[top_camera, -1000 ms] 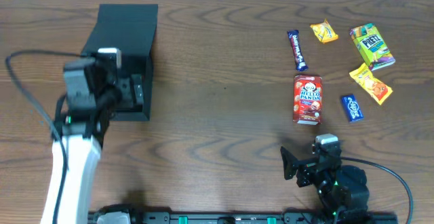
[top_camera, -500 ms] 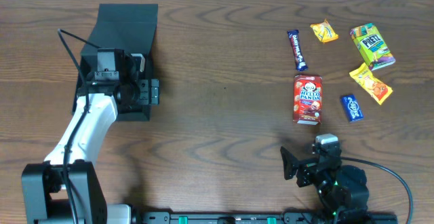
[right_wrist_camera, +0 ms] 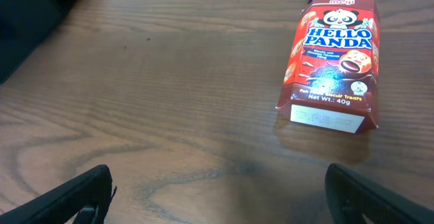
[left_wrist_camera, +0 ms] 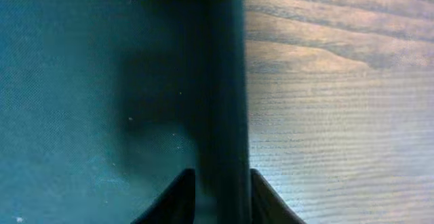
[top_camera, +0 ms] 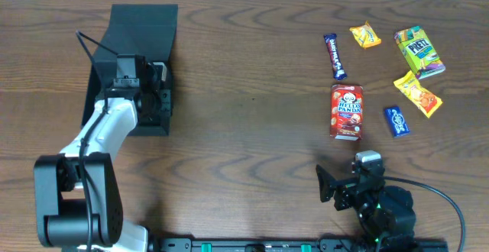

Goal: Pack container

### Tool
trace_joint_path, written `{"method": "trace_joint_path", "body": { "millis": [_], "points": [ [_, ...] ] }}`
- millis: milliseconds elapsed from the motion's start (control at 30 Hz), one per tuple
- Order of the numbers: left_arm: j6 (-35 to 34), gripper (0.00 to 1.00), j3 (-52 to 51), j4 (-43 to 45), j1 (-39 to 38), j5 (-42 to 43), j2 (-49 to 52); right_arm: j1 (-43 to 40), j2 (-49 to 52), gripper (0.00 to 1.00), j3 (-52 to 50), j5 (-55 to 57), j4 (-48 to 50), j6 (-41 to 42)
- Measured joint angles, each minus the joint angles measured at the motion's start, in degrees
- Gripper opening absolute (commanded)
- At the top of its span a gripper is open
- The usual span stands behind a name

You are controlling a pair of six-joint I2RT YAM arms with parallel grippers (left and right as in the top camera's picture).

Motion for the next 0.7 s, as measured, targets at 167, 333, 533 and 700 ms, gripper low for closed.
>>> {"method": "trace_joint_path", "body": {
  "millis": [167, 333, 533, 700],
  "points": [
    [-0.48, 0.06, 0.0, 0.61, -0.15, -0.33, 0.02, 0.0, 0.0, 0.99, 0.0, 0.0, 0.02, 0.0],
    [-4.39, 0.05, 0.0, 3.02, -0.57, -0.66, 0.02, 0.0, 0.0, 0.99, 0.0, 0.0, 0.0, 0.0],
    [-12.13, 0.06, 0.0, 8.11, -6.19, -2.23, 0.02, 0.0, 0.0, 0.99, 0.0, 0.02, 0.0, 0.0],
    [-18.99, 0.06, 0.0, 13.81, -14.45, -3.56, 0.02, 0.0, 0.0, 0.99, 0.0, 0.0, 0.0, 0.0]
  ]
}}
